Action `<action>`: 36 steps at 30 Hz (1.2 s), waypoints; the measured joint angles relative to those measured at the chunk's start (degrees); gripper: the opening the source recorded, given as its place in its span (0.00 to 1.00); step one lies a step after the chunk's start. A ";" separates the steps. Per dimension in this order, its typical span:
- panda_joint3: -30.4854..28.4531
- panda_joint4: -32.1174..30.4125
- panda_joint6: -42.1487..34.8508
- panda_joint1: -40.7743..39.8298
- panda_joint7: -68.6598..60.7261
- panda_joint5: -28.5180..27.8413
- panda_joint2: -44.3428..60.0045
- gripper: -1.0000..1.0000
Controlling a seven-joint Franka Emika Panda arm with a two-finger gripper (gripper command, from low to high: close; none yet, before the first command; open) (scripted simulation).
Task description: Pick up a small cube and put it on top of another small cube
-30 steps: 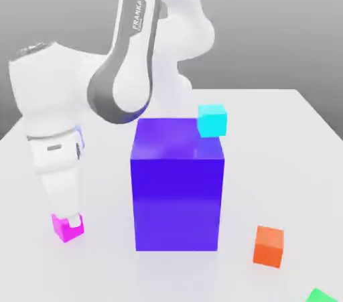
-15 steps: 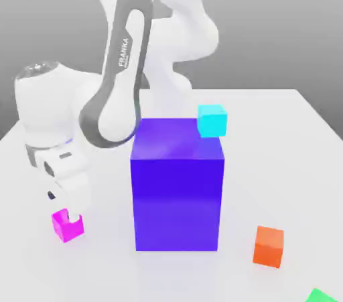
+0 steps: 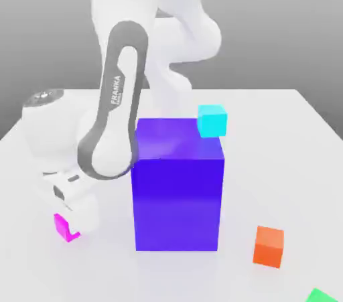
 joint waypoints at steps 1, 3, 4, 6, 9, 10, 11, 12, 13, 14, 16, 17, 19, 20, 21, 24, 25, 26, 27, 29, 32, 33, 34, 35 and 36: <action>-1.63 -0.40 -0.44 1.32 1.51 -1.68 -0.93 0.00; -5.32 -1.31 -1.31 4.26 4.73 -5.62 -3.03 0.00; -7.33 -1.80 -1.73 5.85 6.38 -7.76 -4.12 0.00; -11.58 -2.80 -2.52 9.23 9.78 -12.30 -6.27 0.00; -18.52 -4.39 -3.60 14.71 15.16 -19.75 -9.46 0.00; -20.90 -4.86 -3.99 16.65 16.95 -22.32 -10.45 0.00; -20.32 -4.10 -5.21 17.65 17.24 -22.99 -10.33 0.00; -18.95 -2.92 -6.66 18.48 17.14 -23.20 -9.89 0.00; -17.22 -1.48 -8.21 19.32 16.86 -23.19 -9.24 0.00; -15.46 0.07 -9.75 20.24 16.60 -23.20 -8.54 0.00; -12.10 3.25 -12.58 22.24 16.34 -23.58 -7.19 0.00; -10.58 4.84 -13.86 23.33 16.35 -23.93 -6.57 0.00; -7.86 8.00 -16.13 25.63 16.63 -24.88 -5.44 0.00; -6.64 9.57 -17.12 26.81 16.88 -25.45 -4.92 0.00; -5.49 11.13 -18.04 28.00 17.20 -26.06 -4.43 0.00; -2.43 15.78 -20.32 31.52 18.54 -28.06 -3.04 0.00; -1.44 17.32 -20.94 32.59 19.12 -28.78 -2.61 0.00; -0.61 18.88 -21.53 33.73 19.71 -29.42 -2.14 0.00; 0.18 20.44 -22.06 34.86 20.38 -30.09 -1.67 0.00; 1.61 23.57 -23.01 37.04 21.86 -31.37 -0.69 0.00; 3.42 28.31 -24.22 40.07 24.42 -33.03 1.01 0.00; 3.93 29.98 -24.70 41.10 25.49 -33.63 1.57 0.00; 4.77 31.00 -24.08 41.16 25.56 -33.15 2.94 0.00; 5.85 31.63 -22.81 40.67 25.06 -32.10 4.78 0.00; 7.10 32.07 -21.20 39.91 24.30 -30.81 6.84 0.00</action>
